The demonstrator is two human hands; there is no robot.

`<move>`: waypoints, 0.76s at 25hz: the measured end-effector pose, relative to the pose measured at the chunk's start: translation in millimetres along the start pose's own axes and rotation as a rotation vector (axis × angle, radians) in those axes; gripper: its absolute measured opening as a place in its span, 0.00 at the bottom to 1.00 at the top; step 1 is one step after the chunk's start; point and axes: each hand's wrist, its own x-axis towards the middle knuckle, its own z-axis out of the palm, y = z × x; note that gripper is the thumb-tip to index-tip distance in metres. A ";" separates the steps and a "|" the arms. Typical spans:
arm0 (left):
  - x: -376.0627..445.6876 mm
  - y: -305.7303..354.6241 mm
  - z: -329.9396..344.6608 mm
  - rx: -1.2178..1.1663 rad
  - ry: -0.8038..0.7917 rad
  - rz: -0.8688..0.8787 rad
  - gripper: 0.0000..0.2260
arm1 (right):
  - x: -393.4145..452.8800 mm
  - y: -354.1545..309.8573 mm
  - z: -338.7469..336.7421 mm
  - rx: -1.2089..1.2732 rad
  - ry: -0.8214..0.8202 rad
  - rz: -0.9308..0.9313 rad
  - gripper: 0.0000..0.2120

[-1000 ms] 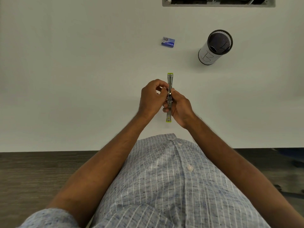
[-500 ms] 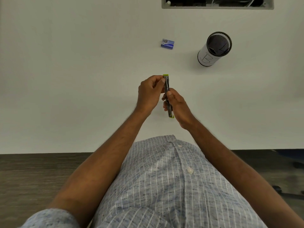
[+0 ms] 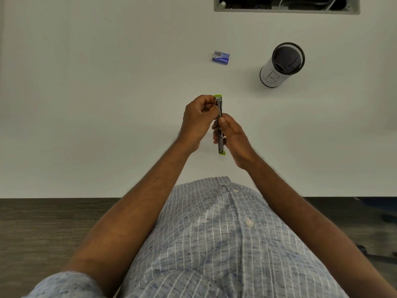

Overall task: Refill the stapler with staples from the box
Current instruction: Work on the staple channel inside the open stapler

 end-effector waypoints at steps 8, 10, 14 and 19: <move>-0.4 -5.1 -5.6 -0.277 -0.118 -0.098 0.12 | 2.3 4.8 -7.3 -0.049 0.052 -0.026 0.10; 0.5 -7.4 -6.0 -0.320 -0.157 -0.108 0.11 | 3.2 6.6 -6.1 -0.119 0.086 -0.062 0.10; 5.5 -18.4 -7.6 -0.559 -0.185 -0.305 0.12 | 2.1 13.3 -7.7 -0.566 0.268 -0.277 0.10; 6.1 -39.2 -5.5 -0.610 -0.153 -0.480 0.12 | -3.6 24.7 -7.5 -0.859 0.280 -0.342 0.15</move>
